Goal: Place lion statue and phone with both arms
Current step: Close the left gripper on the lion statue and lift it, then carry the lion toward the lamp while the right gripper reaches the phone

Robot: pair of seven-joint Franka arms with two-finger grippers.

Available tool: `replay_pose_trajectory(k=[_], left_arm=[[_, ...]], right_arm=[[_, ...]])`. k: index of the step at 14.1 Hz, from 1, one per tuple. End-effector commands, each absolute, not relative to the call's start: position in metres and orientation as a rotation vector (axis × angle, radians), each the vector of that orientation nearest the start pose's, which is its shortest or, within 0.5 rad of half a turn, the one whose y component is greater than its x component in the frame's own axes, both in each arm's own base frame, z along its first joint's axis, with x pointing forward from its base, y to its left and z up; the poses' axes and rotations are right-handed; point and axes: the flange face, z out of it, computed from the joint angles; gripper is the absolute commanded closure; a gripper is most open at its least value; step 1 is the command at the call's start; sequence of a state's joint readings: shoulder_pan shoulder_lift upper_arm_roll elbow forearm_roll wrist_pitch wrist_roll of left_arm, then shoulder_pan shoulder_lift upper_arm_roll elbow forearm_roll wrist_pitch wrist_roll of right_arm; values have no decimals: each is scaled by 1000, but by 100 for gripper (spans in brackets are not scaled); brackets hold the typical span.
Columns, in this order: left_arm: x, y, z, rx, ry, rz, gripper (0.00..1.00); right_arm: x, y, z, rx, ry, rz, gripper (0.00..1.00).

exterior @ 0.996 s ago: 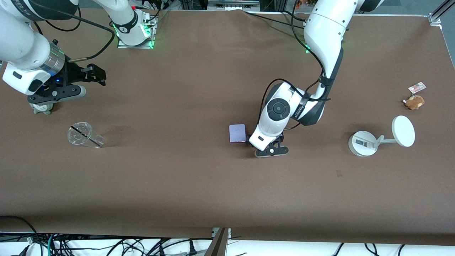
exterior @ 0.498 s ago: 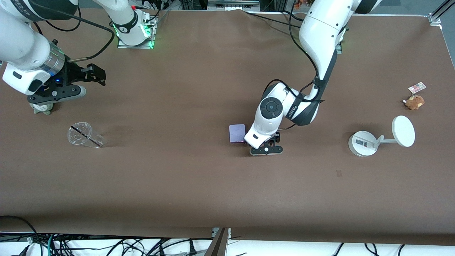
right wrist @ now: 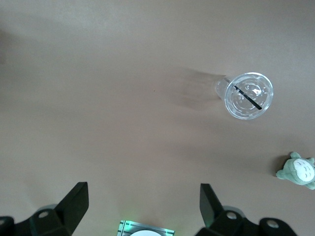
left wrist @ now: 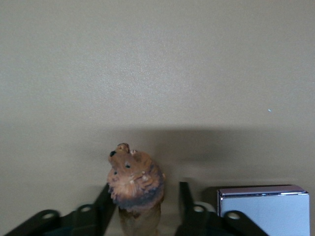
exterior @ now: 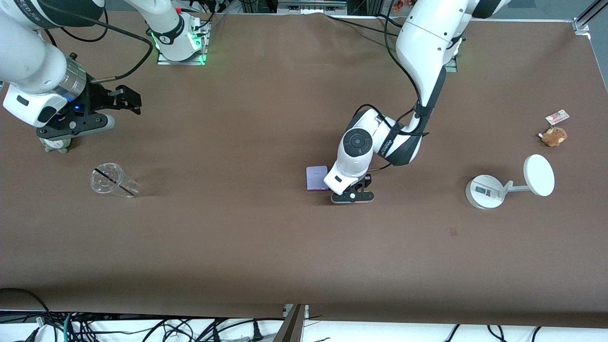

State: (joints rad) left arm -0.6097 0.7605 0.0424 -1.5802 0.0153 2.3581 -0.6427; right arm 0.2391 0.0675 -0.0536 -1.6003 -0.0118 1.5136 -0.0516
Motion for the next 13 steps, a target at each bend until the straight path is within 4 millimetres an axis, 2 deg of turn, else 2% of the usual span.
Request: replay_pose_trajectory(k=[1, 2, 4, 8, 10, 13], left_arm=[[591, -372, 213, -3107, -77, -105, 100], [597, -362, 222, -3110, -89, -117, 100], [612, -324, 242, -3100, -53, -94, 100], [621, -211, 243, -3071, 56, 9, 100], [624, -166, 240, -3052, 76, 40, 100], [625, -119, 236, -3022, 58, 68, 100]], right_arm=[[557, 104, 574, -3135, -377, 233, 0], [557, 104, 573, -3134, -374, 236, 0], [557, 105, 573, -3136, -365, 235, 0], [557, 116, 566, -3090, -366, 261, 0], [559, 125, 561, -3071, -329, 269, 0], [562, 164, 546, -3092, -265, 246, 0]])
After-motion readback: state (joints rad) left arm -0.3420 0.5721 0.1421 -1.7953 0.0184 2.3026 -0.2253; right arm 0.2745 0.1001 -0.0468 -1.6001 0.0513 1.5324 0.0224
